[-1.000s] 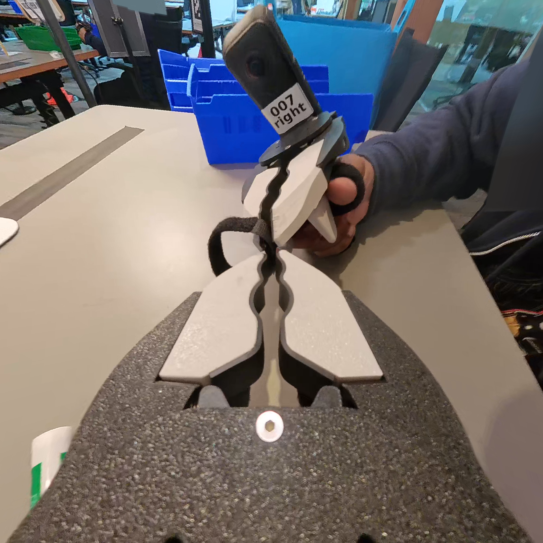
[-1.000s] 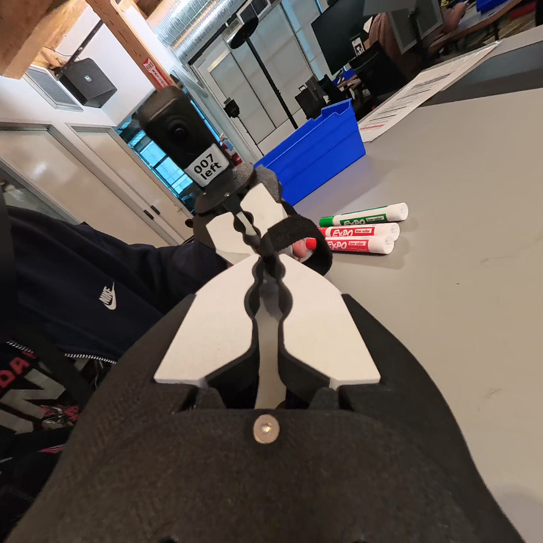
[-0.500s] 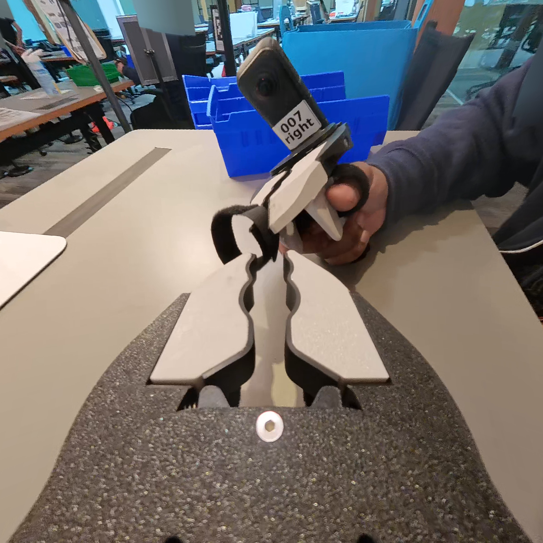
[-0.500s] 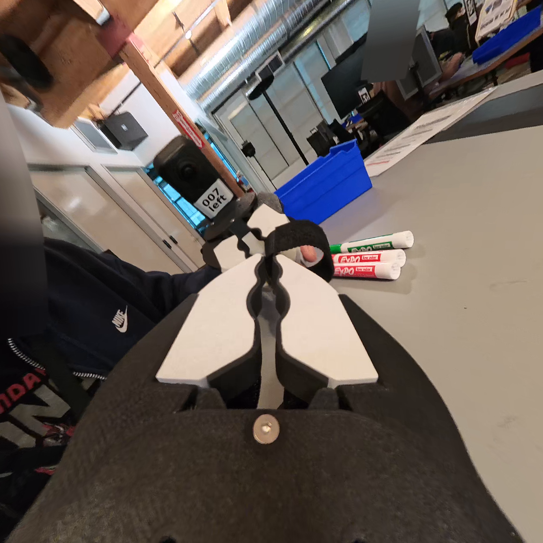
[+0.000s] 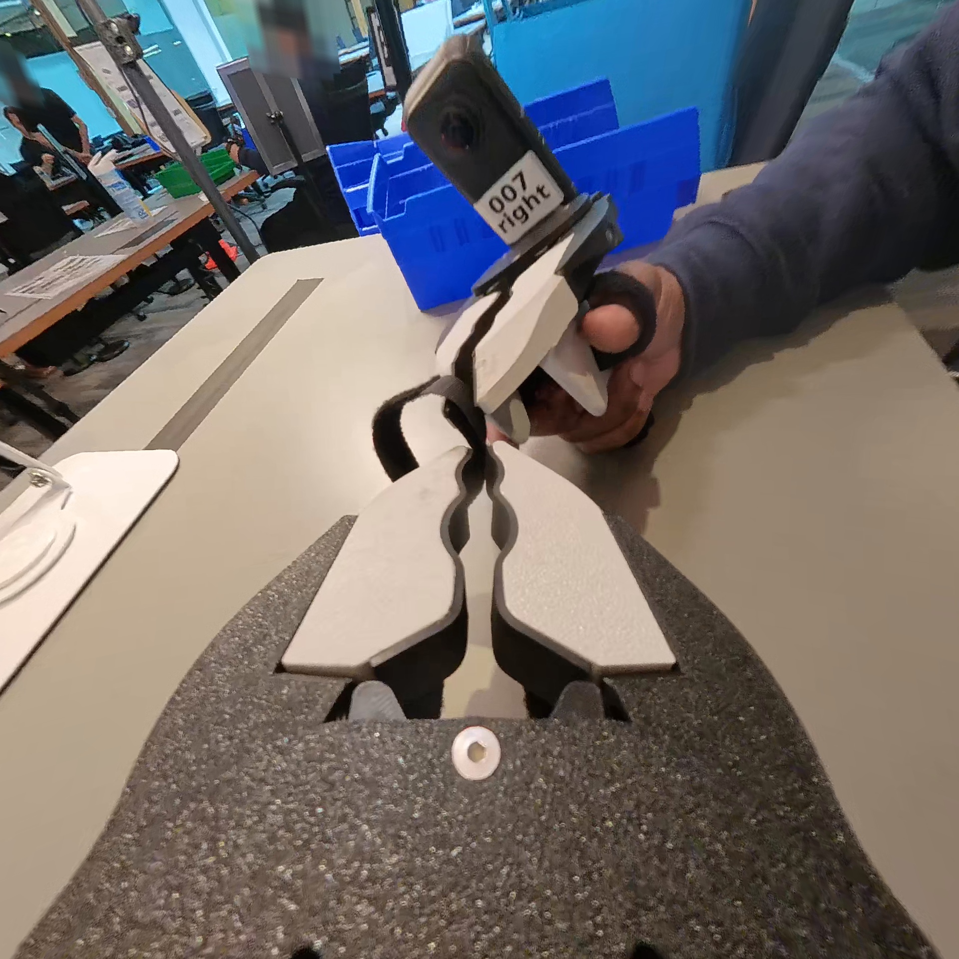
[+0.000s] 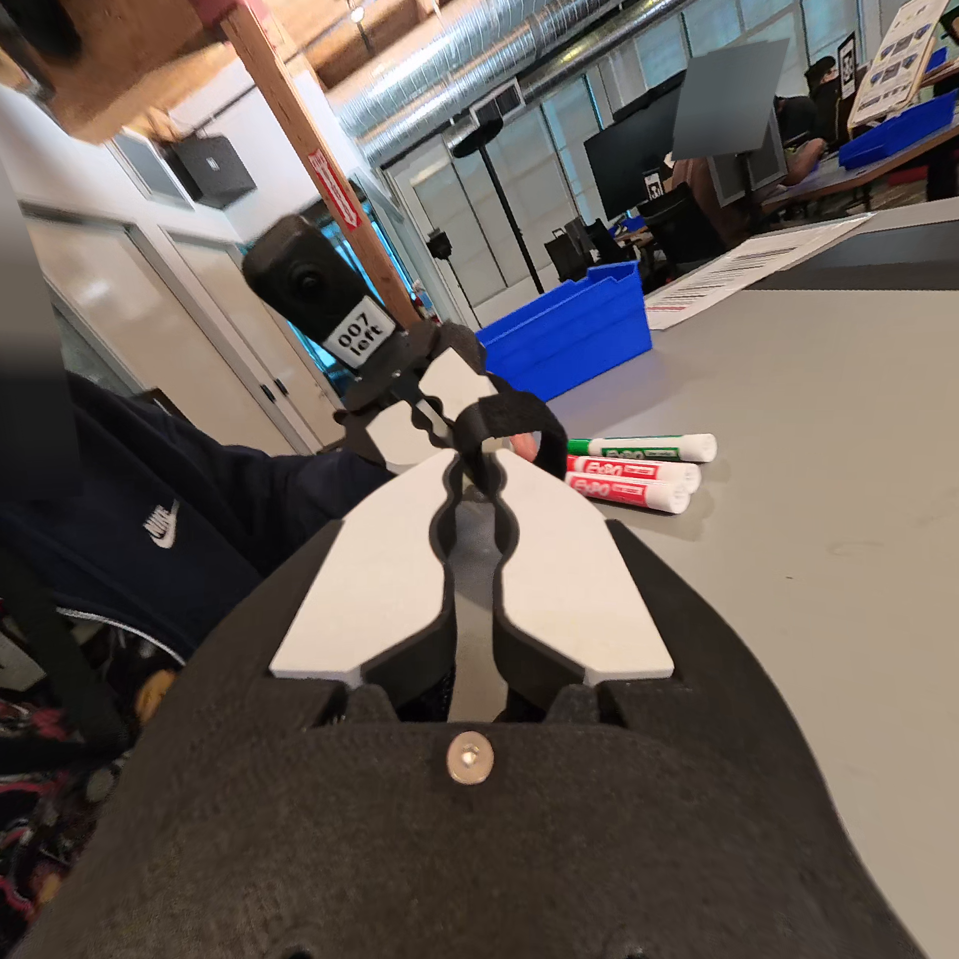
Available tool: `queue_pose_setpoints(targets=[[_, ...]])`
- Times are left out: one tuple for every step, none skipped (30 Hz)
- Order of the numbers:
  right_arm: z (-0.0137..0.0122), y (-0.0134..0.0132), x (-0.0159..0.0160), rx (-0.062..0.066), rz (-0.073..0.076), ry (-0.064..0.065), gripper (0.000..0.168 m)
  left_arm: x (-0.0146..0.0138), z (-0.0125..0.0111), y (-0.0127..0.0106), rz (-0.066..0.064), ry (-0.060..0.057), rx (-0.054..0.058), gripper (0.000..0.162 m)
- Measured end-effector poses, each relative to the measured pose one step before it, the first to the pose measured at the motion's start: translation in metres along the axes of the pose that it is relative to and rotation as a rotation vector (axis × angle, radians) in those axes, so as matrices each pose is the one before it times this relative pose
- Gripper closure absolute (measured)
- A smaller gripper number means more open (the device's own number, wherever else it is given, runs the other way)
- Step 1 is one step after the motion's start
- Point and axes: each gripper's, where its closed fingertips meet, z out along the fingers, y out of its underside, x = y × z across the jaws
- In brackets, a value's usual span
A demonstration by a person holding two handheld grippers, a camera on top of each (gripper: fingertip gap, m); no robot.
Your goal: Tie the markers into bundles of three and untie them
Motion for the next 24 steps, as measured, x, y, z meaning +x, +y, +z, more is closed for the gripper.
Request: queue_pose_setpoints(targets=[[-0.00205,0.00045,0.00318,-0.0176,-0.0339,0.0181,0.155,-0.00181,-0.00033,0.00163,0.0206,-0.0152,-0.0135,0.159],[-0.00257,0.00018,0.00357,-0.0163,-0.039,0.0182,0.151,-0.0022,-0.00051,0.00149,0.0193,-0.0161,-0.0111,0.159],[-0.0029,-0.00027,0.0042,-0.0153,-0.0429,0.0219,0.147,-0.00265,-0.00044,0.00139,0.0155,-0.018,-0.0093,0.159],[-0.00307,-0.0008,0.00522,-0.0113,-0.0432,0.0281,0.144,-0.00248,-0.00047,0.00095,0.0114,-0.0159,-0.0048,0.159],[-0.00304,-0.00176,0.00484,-0.0021,-0.0366,0.0239,0.142,-0.00123,-0.00038,0.00067,0.0037,-0.0062,-0.0014,0.159],[-0.00277,-0.00248,0.00394,0.008,-0.0242,0.0158,0.141,-0.0015,-0.00041,0.00044,0.0006,-0.0073,0.0011,0.159],[-0.00233,-0.00274,0.00374,0.0151,-0.0095,0.0117,0.14,-0.00243,-0.00048,-0.00003,-0.0026,-0.0128,0.004,0.159],[-0.00174,-0.00257,0.00334,0.0184,0.0034,0.0088,0.139,-0.00205,-0.00056,0.0,-0.0102,-0.0064,0.0052,0.159],[-0.00119,-0.00234,0.00341,0.018,0.01,0.0101,0.138,-0.00241,-0.00099,-0.00085,-0.0183,-0.0047,0.0116,0.159],[-0.00072,-0.0017,0.00329,0.0134,0.0094,0.0127,0.138,-0.00365,-0.00173,-0.00169,-0.0221,-0.0098,0.0192,0.159],[-0.00028,-0.00095,0.00237,0.0076,0.0056,0.0106,0.137,-0.0047,-0.00242,-0.00189,-0.0237,-0.0103,0.0195,0.159],[-0.00018,-0.0004,0.00109,0.0032,0.0017,0.0056,0.137,-0.00656,-0.00341,-0.00192,-0.0252,-0.0149,0.02,0.159],[0.00004,-0.00013,0.00026,0.0006,-0.0009,0.0028,0.137,-0.00793,-0.00437,-0.00226,-0.0305,-0.015,0.0236,0.159],[-0.00001,-0.00001,0.00013,0.0003,-0.0023,0.0031,0.137,-0.00768,-0.00489,-0.00242,-0.0384,-0.0064,0.0277,0.159],[-0.00009,0.00001,0.00014,0.0003,-0.0027,0.0034,0.137,-0.00716,-0.00472,-0.00207,-0.0448,0.0013,0.0278,0.159],[0.00005,0.00001,0.00019,0.0,-0.0024,0.003,0.137,-0.00677,-0.00434,-0.00161,-0.0466,0.0033,0.0263,0.159],[-0.00001,0.0,-0.00006,0.0002,-0.0019,0.0019,0.137,-0.00505,-0.00341,-0.00155,-0.0437,0.0092,0.026,0.159],[-0.00003,-0.00006,0.00017,0.0006,-0.0008,0.0013,0.137,-0.00326,-0.00258,-0.00083,-0.038,0.0146,0.0212,0.159],[-0.00003,-0.00009,0.00036,0.0005,0.0002,0.0023,0.137,-0.00193,-0.00158,-0.00023,-0.0346,0.0165,0.0167,0.159],[0.0,-0.00013,0.00039,0.0011,-0.0009,0.003,0.136,-0.00064,-0.00092,-0.00036,-0.0375,0.0201,0.0184,0.159],[-0.00017,-0.00033,0.00014,0.0024,-0.0038,0.0045,0.136,0.0004,-0.00063,-0.00148,-0.0421,0.0242,0.0271,0.159],[-0.00045,-0.00054,0.0001,0.0043,-0.0075,0.0068,0.136,0.00071,-0.00071,-0.00208,-0.0428,0.023,0.0328,0.159],[-0.00044,-0.00066,0.0001,0.0049,-0.0103,0.0076,0.136,0.00027,-0.00063,-0.0023,-0.0395,0.0191,0.0334,0.159],[-0.00051,-0.00073,0.00009,0.0044,-0.0115,0.0093,0.136,-0.00146,-0.00106,-0.00209,-0.0362,0.0078,0.0321,0.159]])
